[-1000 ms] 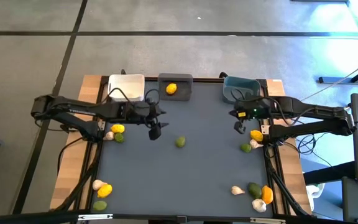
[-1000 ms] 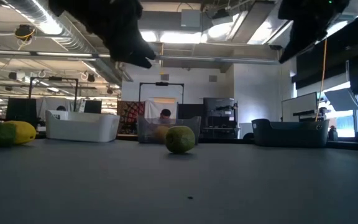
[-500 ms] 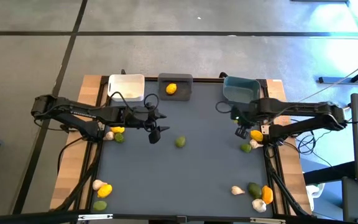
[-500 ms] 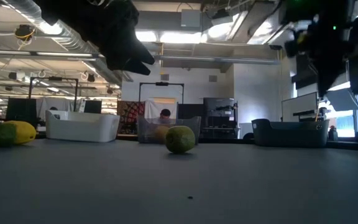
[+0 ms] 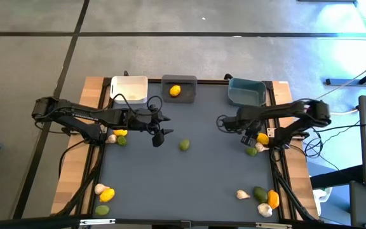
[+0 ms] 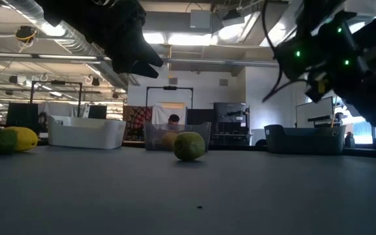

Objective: Sort produce into baskets
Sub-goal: Put the lemon into the black transparent bin

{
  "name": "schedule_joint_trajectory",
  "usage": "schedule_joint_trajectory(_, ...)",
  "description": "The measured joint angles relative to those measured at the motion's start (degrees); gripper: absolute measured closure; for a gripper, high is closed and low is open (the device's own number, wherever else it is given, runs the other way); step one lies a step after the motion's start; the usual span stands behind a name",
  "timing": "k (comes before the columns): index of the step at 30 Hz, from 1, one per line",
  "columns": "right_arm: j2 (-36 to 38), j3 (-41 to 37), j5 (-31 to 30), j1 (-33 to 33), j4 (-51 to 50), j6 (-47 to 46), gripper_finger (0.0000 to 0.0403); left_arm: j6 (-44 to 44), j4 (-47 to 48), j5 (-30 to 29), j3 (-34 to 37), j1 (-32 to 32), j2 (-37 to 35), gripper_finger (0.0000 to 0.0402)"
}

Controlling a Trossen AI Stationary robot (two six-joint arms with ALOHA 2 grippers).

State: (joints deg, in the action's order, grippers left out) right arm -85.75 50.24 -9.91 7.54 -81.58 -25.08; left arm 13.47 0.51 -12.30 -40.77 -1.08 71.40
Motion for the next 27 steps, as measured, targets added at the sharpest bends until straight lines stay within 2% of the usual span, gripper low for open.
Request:
schedule_joint_trajectory(4,-3.5,-1.9,1.4,0.1,0.1,1.1,0.0162,-0.1,0.0,0.0,0.0,0.0,0.0,0.0133)
schedule_joint_trajectory(7,-5.6,-3.2,2.6,0.1,0.5,1.4,0.015,-0.1,0.0,0.0,0.0,0.0,0.0,0.0133)
schedule_joint_trajectory(13,-9.0,-4.5,2.9,0.1,1.1,2.8,0.0154,-0.1,0.0,-0.6,0.0,0.0,0.0,0.0133)
schedule_joint_trajectory(19,-11.0,-5.9,8.6,0.1,4.2,4.8,0.0159,-0.1,0.0,-0.9,0.0,0.0,0.0,0.0133)
schedule_joint_trajectory(27,-11.4,-5.9,8.0,0.1,6.6,6.5,0.016,-0.1,0.0,-1.0,0.0,0.0,0.0,0.0133)
